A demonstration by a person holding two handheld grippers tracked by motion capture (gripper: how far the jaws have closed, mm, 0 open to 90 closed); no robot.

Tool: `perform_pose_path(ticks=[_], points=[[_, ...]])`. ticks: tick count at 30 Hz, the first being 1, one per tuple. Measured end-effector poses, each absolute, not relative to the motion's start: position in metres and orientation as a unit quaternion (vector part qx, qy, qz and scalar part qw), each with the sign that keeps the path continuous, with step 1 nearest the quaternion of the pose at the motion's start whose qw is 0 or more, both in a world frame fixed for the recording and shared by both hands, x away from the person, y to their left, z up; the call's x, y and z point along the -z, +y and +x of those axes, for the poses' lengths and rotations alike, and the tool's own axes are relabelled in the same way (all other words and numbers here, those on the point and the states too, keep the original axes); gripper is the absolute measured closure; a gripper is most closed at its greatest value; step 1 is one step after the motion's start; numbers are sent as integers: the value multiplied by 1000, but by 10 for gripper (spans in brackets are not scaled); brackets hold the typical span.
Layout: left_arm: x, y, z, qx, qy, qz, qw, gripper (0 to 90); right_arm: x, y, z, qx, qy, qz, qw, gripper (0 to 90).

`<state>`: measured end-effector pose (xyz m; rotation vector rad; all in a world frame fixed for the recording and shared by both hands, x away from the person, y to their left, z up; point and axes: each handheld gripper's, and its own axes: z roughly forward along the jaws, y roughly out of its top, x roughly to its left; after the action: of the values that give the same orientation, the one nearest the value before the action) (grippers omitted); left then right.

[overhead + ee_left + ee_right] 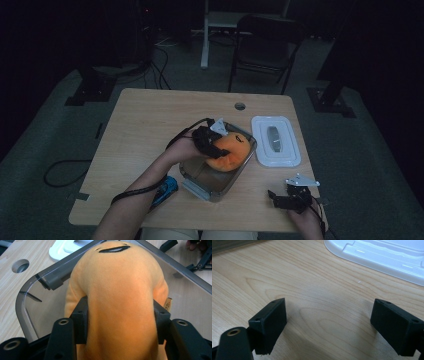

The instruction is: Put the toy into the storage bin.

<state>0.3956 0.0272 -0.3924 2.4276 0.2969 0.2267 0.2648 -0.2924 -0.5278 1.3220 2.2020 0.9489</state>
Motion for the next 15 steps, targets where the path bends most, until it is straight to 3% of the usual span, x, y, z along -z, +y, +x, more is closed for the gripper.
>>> perform_pose_path(ticks=[15], points=[[399, 19, 396, -70, 112, 947, 292, 394, 528, -292, 265, -340, 788, 473, 200, 129]])
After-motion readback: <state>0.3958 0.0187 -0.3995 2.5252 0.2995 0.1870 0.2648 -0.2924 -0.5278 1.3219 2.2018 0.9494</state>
